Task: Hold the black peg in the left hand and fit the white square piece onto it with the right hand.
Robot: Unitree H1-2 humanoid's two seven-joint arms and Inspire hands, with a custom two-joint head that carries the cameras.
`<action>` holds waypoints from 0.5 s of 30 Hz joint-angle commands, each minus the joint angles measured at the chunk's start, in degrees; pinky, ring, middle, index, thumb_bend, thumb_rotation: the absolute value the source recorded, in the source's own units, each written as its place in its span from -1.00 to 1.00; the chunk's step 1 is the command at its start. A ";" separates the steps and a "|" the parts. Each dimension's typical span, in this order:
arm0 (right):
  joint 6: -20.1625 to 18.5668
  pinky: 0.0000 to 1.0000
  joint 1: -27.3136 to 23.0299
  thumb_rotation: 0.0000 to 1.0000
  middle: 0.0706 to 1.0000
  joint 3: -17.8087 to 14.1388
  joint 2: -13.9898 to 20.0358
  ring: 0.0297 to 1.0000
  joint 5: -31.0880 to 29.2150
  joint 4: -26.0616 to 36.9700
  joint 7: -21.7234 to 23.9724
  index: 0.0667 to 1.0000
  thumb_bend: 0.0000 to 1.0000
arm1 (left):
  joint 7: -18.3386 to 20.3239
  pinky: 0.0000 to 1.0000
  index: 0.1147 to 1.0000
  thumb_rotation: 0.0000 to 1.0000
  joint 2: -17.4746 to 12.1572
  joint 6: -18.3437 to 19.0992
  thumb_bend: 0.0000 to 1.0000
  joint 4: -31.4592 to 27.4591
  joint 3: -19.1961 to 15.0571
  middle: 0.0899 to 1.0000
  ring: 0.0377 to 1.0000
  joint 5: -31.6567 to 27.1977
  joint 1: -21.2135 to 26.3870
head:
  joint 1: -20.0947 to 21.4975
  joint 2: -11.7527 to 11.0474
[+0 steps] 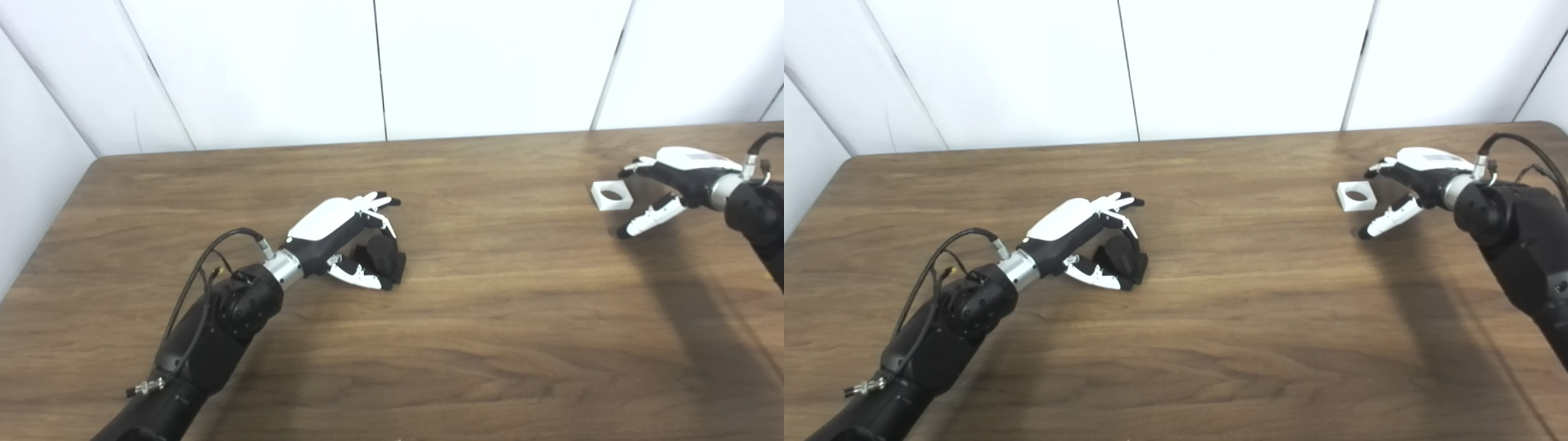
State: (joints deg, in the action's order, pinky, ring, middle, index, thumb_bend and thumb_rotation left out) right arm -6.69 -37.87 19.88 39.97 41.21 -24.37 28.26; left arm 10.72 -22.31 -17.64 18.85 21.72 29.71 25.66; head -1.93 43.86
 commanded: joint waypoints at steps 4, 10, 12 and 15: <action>1.64 1.00 -5.38 -0.06 0.97 0.08 -0.14 1.00 0.73 -1.37 -2.41 0.78 0.55 | 1.57 0.94 -0.15 -0.85 -3.01 2.53 0.03 1.19 0.73 0.91 1.00 3.76 -1.41 | -0.12 0.06; 3.04 0.99 -7.23 0.02 0.96 1.44 -1.10 0.99 1.21 -4.96 -3.46 0.79 0.58 | 1.65 0.94 -0.15 -0.85 -3.09 3.00 0.03 0.69 0.89 0.91 1.00 3.73 -1.67 | -0.43 0.19; 3.44 0.98 -7.70 0.05 0.96 1.85 -1.36 0.99 1.41 -5.88 -3.67 0.79 0.58 | 1.56 0.94 -0.15 -0.85 -3.17 2.90 0.03 0.61 0.93 0.91 1.00 3.68 -1.75 | -0.41 0.19; 3.75 0.99 -8.12 0.07 0.95 2.19 -1.66 0.99 1.61 -6.94 -4.00 0.78 0.58 | 1.44 0.95 -0.15 -0.85 -3.25 2.72 0.03 0.90 0.91 0.91 1.00 3.32 -1.81 | -0.41 0.19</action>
State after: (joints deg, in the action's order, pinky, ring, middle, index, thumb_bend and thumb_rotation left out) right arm -4.00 -42.44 22.20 37.75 42.23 -31.73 26.25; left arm 10.06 -22.52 -17.07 18.20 21.94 29.71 25.21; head -2.29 44.03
